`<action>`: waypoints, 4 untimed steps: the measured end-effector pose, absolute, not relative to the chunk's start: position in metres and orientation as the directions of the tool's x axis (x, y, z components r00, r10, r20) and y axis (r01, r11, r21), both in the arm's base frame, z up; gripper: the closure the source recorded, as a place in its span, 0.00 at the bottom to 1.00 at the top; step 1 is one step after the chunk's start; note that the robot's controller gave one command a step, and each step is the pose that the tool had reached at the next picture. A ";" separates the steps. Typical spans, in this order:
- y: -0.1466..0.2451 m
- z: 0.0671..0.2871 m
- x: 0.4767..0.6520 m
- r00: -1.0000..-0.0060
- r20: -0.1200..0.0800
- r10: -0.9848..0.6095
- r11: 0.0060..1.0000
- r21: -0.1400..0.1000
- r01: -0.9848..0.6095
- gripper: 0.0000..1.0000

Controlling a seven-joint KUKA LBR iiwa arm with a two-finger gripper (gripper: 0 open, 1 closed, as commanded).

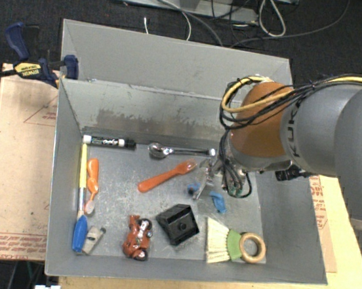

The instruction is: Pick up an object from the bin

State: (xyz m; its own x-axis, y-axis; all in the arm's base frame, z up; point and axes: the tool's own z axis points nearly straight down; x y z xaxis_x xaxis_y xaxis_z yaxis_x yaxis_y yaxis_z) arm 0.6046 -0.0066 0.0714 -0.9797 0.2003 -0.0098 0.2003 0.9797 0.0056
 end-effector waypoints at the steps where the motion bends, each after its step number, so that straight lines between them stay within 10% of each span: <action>1: -0.007 0.071 0.605 -0.980 -0.010 0.200 0.980 0.006 0.200 1.00; 2: -0.007 0.071 0.604 -0.980 -0.010 0.200 0.980 0.006 0.200 0.00; 3: -0.007 0.071 0.605 -0.980 -0.010 0.200 0.980 0.006 0.200 1.00; 4: -0.007 0.071 0.605 -0.980 -0.010 0.200 0.980 0.006 0.200 1.00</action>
Offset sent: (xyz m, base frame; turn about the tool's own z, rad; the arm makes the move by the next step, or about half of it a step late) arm 0.0000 0.0000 0.0000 0.0000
